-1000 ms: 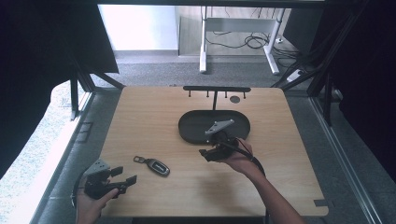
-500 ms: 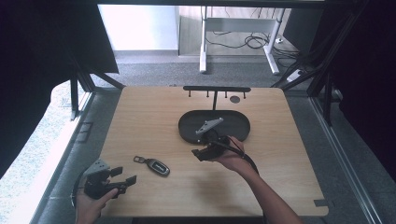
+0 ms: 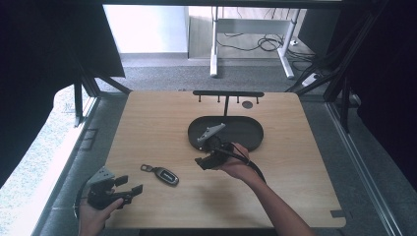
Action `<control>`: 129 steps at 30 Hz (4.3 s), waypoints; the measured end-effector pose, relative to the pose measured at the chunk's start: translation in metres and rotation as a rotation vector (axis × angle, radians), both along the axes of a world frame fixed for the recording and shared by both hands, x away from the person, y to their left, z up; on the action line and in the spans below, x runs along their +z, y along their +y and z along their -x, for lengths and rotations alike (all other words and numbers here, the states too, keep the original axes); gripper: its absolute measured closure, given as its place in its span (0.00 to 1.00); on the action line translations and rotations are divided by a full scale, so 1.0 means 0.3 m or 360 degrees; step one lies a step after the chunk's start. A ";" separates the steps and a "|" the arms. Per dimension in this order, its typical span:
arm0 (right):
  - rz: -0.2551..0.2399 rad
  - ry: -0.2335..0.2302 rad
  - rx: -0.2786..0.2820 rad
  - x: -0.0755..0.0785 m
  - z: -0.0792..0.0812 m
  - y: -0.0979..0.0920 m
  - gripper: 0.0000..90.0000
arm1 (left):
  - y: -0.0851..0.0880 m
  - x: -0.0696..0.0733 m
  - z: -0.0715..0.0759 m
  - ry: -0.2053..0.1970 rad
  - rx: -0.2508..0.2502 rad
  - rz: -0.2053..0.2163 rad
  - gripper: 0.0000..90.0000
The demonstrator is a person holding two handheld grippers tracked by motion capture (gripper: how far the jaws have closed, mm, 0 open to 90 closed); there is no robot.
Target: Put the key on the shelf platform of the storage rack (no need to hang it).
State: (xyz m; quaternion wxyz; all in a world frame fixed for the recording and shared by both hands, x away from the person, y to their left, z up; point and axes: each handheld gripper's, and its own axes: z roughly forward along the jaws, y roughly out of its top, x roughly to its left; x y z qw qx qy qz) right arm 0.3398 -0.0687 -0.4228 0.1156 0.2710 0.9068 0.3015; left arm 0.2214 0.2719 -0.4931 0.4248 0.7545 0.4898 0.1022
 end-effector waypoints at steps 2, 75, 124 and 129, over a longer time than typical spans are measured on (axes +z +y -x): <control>0.0005 0.0002 0.0008 -0.003 -0.002 0.008 0.41 | 0.000 0.000 0.000 0.0000 0.0001 -0.0001 0.27; 0.0333 0.0234 0.0246 -0.285 -0.028 0.504 0.37 | 0.036 -0.003 -0.002 0.0022 0.0017 0.0022 0.28; 0.0018 0.0213 0.0240 -0.035 -0.050 0.291 0.55 | 0.031 -0.006 -0.004 0.0024 0.0042 0.0015 0.28; 0.0019 0.0199 0.0206 -0.017 -0.056 0.242 0.55 | 0.031 -0.006 -0.004 0.0022 0.0039 0.0014 0.28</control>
